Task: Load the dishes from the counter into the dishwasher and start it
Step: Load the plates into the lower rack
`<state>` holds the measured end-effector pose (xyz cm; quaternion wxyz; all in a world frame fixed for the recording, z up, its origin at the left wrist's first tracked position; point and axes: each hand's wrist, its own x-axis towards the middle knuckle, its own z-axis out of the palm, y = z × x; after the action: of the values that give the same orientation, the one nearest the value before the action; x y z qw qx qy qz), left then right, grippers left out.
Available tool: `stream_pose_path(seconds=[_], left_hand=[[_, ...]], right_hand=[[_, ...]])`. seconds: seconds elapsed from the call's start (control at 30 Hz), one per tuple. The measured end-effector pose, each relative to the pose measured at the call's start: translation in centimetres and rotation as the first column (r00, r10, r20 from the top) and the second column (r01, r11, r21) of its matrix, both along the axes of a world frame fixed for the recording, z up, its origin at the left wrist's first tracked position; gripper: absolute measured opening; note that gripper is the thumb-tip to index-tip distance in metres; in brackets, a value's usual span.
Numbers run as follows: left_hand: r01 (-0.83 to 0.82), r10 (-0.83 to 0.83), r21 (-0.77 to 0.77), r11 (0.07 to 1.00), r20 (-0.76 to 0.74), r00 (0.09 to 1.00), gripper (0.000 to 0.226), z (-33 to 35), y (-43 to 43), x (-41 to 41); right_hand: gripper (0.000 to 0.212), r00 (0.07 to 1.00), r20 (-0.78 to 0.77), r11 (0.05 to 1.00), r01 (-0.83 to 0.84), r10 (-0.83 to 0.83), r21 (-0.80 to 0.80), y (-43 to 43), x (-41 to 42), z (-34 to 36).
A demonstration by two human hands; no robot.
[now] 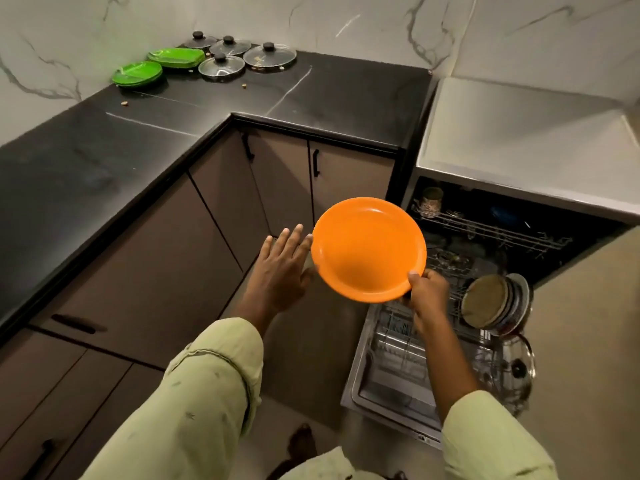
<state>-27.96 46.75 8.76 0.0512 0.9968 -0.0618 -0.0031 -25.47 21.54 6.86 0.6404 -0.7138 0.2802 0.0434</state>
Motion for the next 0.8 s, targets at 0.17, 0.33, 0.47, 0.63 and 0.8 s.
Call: stream_pose_path(seconds=[0.17,0.33,0.47,0.63,0.8], left_hand=[[0.084,-0.084,0.001,0.996,-0.051,0.995,0.067,-1.1,-8.9,-1.3],[0.188,-0.187,-0.001,0.982,-0.091,0.978,0.070,-2.6,-17.4,-1.7],[0.235,-0.238,-0.038,0.971,-0.100,0.966,0.070,-3.7,-22.2,-1.5],[0.262,-0.269,-0.063,0.963,-0.158,0.950,0.067,-5.4,-26.0,-0.6],[0.287,-0.296,-0.074,0.955,-0.271,0.916,0.075,-8.4,-28.1,1.6]], right_hand=[[0.019,0.999,-0.029,0.999,0.031,-0.031,0.009,-8.6,-3.2,-1.1],[0.010,0.996,-0.036,0.996,0.083,-0.084,-0.009,-17.2,-5.0,-4.0],[0.017,0.992,-0.052,0.993,0.114,-0.116,-0.039,-21.8,-6.1,-4.2],[0.013,0.988,-0.108,0.990,0.098,-0.108,-0.097,-25.5,-6.9,-5.8],[0.011,0.978,-0.176,0.988,0.094,-0.116,-0.126,-28.6,-6.8,-10.6]])
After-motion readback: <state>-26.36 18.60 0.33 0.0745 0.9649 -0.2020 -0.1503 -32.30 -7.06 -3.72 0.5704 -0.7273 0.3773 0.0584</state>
